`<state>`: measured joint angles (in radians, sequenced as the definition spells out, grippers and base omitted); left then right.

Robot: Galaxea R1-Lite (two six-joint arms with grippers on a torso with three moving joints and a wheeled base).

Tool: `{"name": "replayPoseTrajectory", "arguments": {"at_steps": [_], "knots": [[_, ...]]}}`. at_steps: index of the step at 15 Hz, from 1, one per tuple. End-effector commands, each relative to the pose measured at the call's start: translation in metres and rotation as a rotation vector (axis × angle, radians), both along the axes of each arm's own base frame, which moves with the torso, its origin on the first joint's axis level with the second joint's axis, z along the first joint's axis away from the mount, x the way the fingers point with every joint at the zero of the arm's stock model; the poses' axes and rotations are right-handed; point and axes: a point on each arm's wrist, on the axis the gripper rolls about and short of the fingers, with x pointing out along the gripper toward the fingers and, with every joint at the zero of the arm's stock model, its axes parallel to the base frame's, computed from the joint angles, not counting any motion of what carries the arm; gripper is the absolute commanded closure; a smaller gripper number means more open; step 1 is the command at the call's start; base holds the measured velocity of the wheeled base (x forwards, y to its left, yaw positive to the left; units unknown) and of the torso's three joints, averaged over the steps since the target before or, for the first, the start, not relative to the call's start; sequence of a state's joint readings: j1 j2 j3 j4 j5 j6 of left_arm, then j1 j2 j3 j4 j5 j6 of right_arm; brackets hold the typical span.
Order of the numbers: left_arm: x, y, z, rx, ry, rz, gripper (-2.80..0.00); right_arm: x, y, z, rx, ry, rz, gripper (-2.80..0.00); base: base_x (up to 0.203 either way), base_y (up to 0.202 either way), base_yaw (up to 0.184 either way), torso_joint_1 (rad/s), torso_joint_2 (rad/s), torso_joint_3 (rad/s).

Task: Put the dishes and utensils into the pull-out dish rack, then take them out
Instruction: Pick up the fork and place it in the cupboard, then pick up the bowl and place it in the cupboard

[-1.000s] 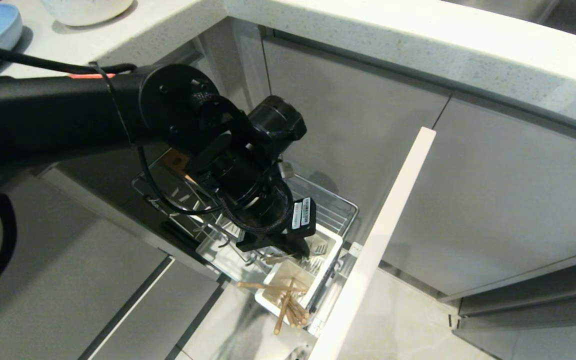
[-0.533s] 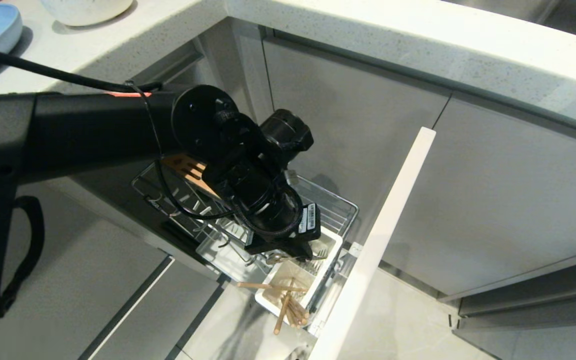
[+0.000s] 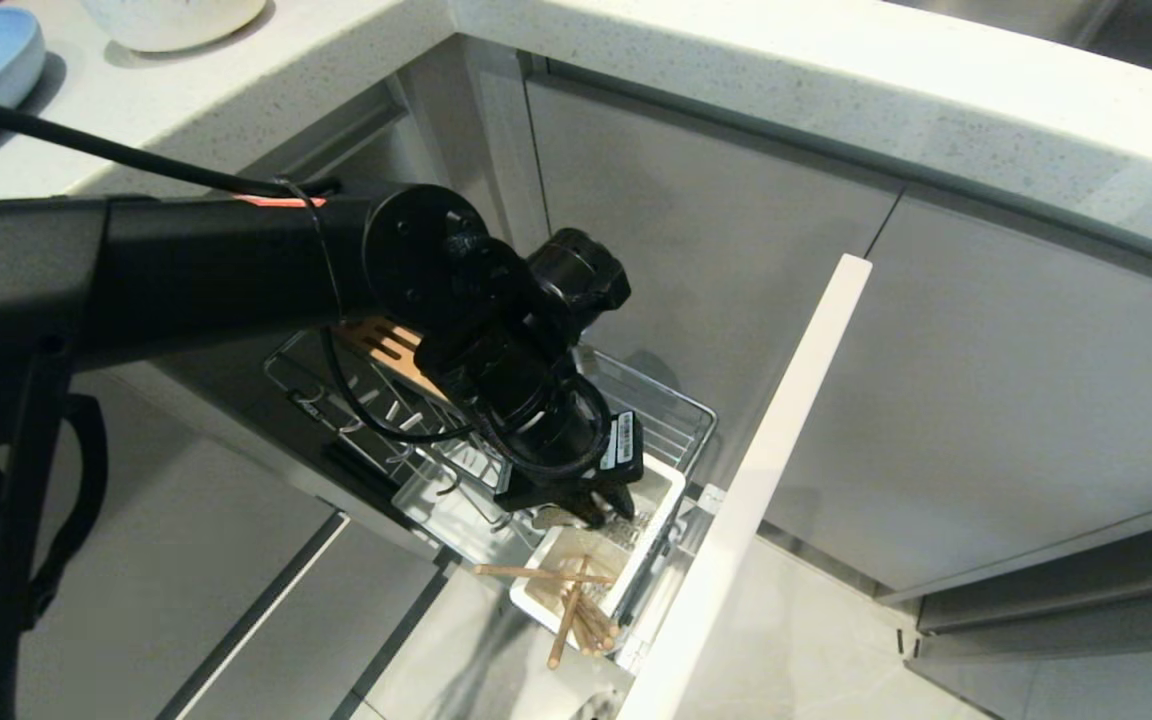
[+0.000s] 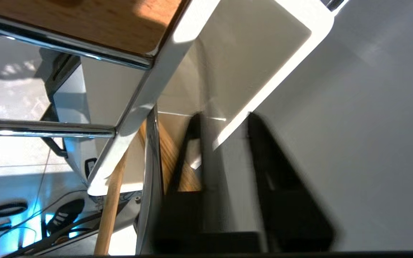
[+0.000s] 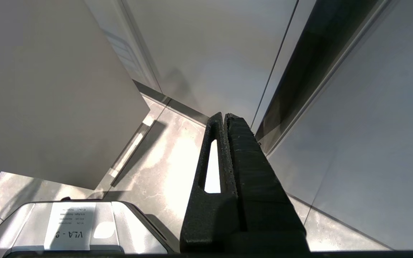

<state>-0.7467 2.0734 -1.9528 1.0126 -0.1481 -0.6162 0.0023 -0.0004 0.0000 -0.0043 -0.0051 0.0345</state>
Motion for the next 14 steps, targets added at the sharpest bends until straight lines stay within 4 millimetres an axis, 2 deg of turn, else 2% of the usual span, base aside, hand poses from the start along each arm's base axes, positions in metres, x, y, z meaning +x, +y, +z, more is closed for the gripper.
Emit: {"name": "replayPoseTrajectory", "arguments": {"at_steps": [1, 7, 11, 14], "knots": [[-0.001, 0.0, 0.0, 0.002, 0.006, 0.003, -2.8, 0.0, 0.0, 0.0, 0.0, -0.003, 0.001, 0.0, 0.0, 0.0, 0.0, 0.0, 0.0, 0.0], [-0.002, 0.002, 0.004, -0.005, -0.001, 0.004, -2.8, 0.0, 0.0, 0.0, -0.001, -0.003, 0.001, 0.0, 0.0, 0.0, 0.0, 0.0, 0.0, 0.0], [-0.018, 0.016, 0.035, -0.072, -0.058, 0.017, -2.8, 0.0, 0.0, 0.0, 0.001, -0.002, 0.0, 0.0, 0.0, 0.0, 0.0, 0.0, 0.0, 0.0], [-0.04, 0.036, 0.07, -0.146, -0.129, 0.013, -2.8, 0.0, 0.0, 0.0, 0.0, -0.002, 0.0, 0.0, 0.0, 0.0, 0.0, 0.0, 0.0, 0.0]]}}
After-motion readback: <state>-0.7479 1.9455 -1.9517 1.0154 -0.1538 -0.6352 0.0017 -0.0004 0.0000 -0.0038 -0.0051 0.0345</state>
